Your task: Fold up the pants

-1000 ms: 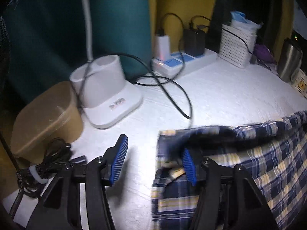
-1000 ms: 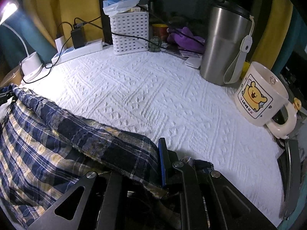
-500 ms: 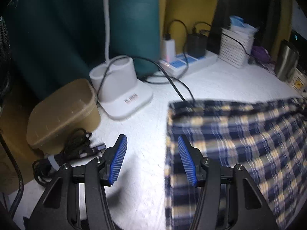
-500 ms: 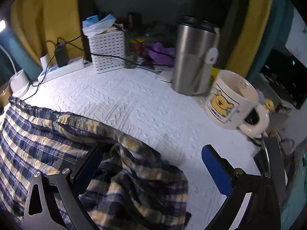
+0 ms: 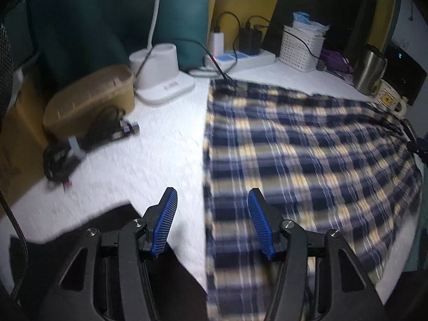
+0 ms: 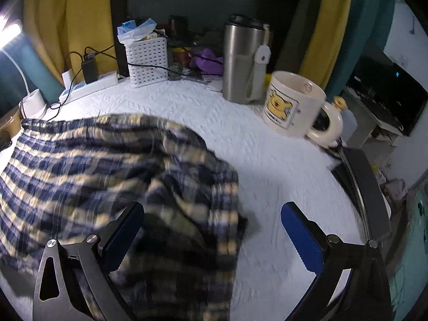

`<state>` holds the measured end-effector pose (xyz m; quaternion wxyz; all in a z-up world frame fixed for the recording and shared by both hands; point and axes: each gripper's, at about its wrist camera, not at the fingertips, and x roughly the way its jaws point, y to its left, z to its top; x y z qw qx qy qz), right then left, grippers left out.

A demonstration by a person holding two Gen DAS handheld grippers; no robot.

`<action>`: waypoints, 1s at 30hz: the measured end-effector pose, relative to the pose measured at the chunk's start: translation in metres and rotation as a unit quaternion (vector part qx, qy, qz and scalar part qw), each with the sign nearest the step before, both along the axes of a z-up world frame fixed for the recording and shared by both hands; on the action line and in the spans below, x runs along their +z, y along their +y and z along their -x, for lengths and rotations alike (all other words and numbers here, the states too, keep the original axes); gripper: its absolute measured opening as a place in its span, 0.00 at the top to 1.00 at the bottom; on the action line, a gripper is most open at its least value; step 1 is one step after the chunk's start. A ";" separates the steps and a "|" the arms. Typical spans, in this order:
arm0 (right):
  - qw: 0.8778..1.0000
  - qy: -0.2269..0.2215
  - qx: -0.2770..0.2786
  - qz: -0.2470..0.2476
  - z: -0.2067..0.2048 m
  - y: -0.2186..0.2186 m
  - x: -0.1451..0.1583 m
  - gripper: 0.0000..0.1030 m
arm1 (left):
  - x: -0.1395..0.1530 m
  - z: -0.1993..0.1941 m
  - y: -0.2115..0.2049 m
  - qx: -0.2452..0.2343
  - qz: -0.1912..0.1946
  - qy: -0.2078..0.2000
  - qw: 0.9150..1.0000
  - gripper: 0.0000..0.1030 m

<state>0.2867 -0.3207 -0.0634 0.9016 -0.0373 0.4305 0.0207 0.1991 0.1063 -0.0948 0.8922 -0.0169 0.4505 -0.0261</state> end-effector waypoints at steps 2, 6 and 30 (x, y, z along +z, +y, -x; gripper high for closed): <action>1.000 0.002 -0.005 -0.002 0.008 -0.004 -0.002 0.00 | -0.004 0.011 -0.003 0.000 0.004 0.006 1.000 0.46; 1.000 0.000 -0.019 -0.010 0.025 -0.017 -0.005 0.00 | -0.011 0.032 -0.009 0.007 0.010 0.014 1.000 0.46; 0.993 -0.032 0.019 -0.110 0.079 -0.015 -0.022 0.73 | -0.009 0.074 -0.033 -0.002 -0.029 -0.033 0.999 0.94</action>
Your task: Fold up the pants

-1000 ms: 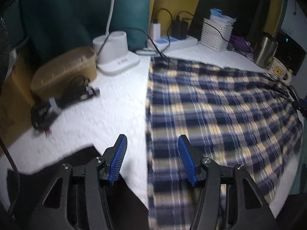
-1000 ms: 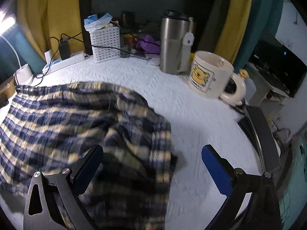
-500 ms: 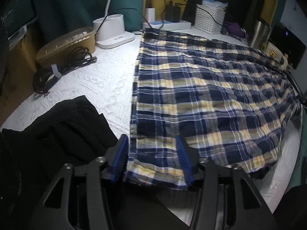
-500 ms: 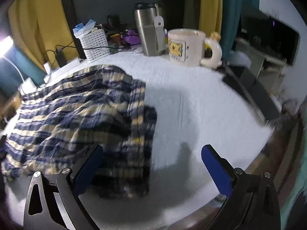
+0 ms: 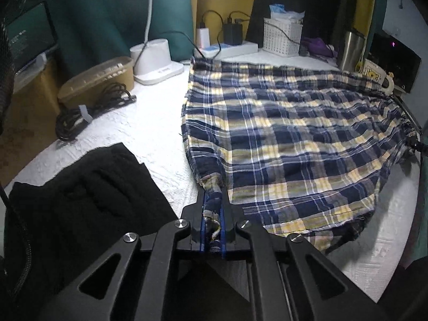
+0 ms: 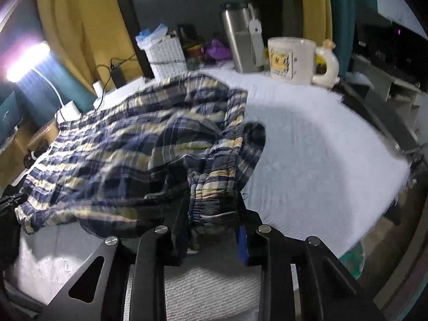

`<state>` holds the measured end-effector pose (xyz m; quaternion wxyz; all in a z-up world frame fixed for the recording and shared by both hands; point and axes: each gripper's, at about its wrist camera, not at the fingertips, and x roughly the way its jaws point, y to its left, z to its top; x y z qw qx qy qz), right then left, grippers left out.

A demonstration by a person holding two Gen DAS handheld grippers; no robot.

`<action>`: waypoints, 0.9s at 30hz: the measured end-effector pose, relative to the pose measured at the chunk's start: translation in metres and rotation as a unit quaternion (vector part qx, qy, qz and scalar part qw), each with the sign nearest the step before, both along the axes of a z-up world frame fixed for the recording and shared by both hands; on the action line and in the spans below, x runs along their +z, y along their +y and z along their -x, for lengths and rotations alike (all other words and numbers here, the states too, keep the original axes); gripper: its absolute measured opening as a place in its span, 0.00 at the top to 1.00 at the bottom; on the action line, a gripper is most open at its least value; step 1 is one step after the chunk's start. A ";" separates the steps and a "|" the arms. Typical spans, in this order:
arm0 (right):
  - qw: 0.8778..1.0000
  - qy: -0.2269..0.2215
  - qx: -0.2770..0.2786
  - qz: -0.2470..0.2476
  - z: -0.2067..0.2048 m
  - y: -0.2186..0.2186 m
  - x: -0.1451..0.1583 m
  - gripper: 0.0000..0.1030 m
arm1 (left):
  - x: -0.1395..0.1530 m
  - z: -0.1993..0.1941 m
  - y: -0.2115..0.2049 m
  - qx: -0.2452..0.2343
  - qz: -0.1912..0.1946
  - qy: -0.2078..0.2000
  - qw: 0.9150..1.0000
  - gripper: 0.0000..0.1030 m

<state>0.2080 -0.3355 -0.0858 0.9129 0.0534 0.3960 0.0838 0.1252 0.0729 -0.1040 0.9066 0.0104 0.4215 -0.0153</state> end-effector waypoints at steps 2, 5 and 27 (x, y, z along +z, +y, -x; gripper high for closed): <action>1.000 -0.013 0.004 0.008 -0.001 -0.006 0.012 0.74 | 0.008 0.006 -0.002 -0.006 0.001 -0.006 1.000 0.94; 0.999 -0.035 0.004 0.036 0.000 -0.013 0.030 0.75 | 0.018 0.018 -0.008 -0.021 0.000 -0.016 1.000 0.94; 0.996 -0.033 -0.043 0.064 0.053 -0.047 0.020 0.24 | 0.048 0.050 -0.051 -0.053 -0.003 -0.066 0.996 0.44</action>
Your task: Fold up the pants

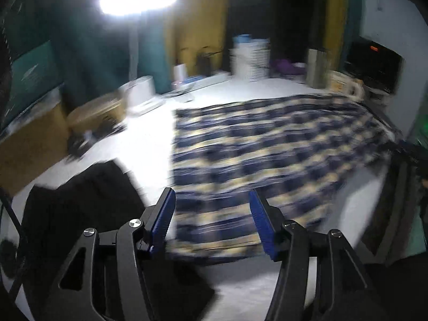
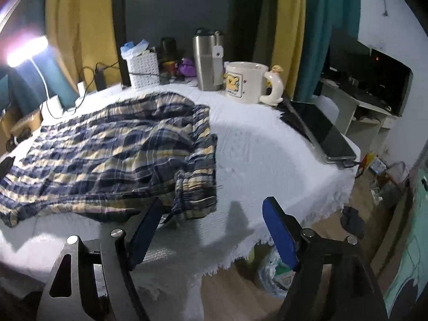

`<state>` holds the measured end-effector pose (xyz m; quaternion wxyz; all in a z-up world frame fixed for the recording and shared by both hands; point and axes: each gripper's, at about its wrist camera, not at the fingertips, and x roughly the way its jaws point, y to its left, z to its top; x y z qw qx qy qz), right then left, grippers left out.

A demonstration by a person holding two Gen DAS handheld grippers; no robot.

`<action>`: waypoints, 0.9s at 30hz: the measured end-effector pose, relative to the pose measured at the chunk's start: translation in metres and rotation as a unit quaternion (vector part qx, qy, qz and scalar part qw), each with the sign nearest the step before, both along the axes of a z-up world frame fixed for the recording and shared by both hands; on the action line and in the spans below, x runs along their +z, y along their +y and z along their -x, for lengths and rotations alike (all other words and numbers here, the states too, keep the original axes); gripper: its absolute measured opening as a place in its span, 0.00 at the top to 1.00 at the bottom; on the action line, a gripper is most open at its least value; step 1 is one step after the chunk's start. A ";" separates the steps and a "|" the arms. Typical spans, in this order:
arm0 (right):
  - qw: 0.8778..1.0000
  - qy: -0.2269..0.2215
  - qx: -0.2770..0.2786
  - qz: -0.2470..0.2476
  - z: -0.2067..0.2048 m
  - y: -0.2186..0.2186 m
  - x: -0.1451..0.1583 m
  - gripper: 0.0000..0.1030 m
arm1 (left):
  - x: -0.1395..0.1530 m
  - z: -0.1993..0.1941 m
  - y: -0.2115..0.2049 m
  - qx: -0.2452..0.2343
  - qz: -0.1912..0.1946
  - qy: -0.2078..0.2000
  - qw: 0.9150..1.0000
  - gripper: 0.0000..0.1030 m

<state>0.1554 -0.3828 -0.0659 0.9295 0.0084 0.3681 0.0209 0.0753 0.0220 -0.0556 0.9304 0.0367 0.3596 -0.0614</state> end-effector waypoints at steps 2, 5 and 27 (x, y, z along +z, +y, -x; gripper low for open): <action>1.000 -0.010 -0.002 -0.007 0.003 -0.001 0.005 0.24 | 0.000 -0.002 -0.021 -0.036 0.008 -0.007 0.999 0.44; 1.000 -0.024 0.005 -0.015 0.004 0.004 0.010 0.24 | -0.010 -0.007 -0.056 -0.098 0.020 0.007 0.995 0.44; 0.992 0.023 0.124 -0.005 -0.030 0.092 -0.031 0.82 | -0.063 -0.001 -0.073 -0.097 -0.017 0.044 0.994 0.93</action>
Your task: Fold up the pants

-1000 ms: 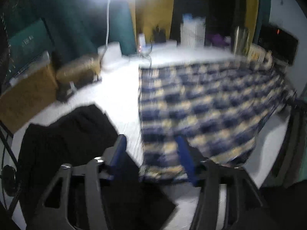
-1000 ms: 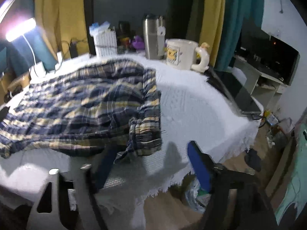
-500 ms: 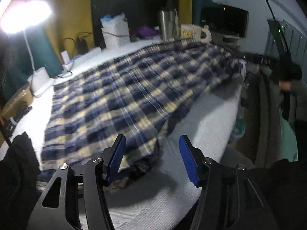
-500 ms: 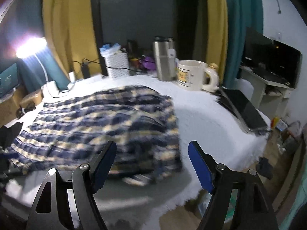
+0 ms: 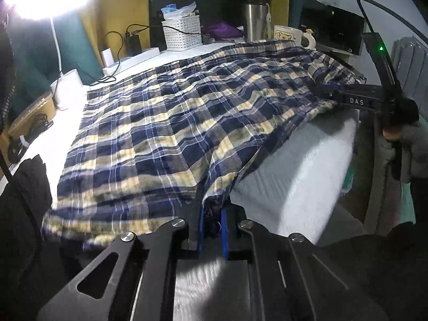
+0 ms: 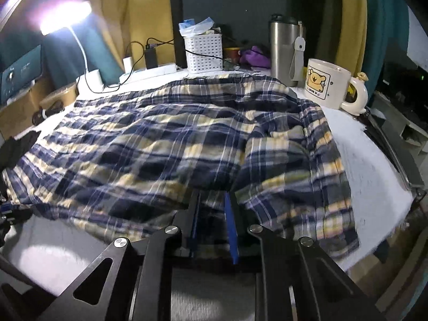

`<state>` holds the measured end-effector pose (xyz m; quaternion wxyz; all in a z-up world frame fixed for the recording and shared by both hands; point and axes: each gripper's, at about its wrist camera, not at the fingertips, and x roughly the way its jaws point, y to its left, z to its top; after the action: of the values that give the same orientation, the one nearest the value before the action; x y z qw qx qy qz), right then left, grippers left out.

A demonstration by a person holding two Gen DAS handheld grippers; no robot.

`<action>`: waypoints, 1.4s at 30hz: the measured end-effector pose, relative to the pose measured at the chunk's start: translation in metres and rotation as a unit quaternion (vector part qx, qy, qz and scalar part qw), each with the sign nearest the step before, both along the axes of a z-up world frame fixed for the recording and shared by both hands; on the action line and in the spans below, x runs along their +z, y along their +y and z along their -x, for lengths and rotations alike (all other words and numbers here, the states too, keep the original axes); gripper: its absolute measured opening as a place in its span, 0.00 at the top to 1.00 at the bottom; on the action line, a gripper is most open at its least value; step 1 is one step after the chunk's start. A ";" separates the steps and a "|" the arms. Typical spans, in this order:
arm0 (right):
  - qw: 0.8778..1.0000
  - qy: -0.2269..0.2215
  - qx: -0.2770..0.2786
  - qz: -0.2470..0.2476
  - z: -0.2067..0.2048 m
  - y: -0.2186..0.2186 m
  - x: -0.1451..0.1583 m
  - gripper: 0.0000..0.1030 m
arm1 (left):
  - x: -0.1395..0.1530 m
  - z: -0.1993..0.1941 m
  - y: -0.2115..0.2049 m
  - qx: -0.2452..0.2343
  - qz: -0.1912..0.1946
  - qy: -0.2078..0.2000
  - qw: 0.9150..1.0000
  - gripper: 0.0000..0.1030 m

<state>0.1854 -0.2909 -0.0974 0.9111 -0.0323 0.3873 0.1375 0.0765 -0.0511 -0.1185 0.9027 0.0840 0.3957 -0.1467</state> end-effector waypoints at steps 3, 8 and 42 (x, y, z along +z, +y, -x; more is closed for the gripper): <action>1.000 0.001 0.000 0.007 0.010 -0.001 0.000 0.82 | 0.000 0.005 0.002 0.006 0.006 0.001 1.000 0.93; 1.000 0.003 -0.006 0.010 0.019 -0.008 0.002 0.81 | 0.009 0.009 0.012 0.005 0.025 0.009 1.000 0.91; 0.998 -0.015 -0.043 0.039 0.009 -0.006 -0.003 0.13 | 0.001 -0.038 0.124 0.135 0.008 0.014 0.991 0.91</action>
<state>0.1762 -0.2973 -0.0999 0.9200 -0.0537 0.3794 0.0825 0.1145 0.0733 -0.1177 0.9091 0.0207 0.4151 -0.0274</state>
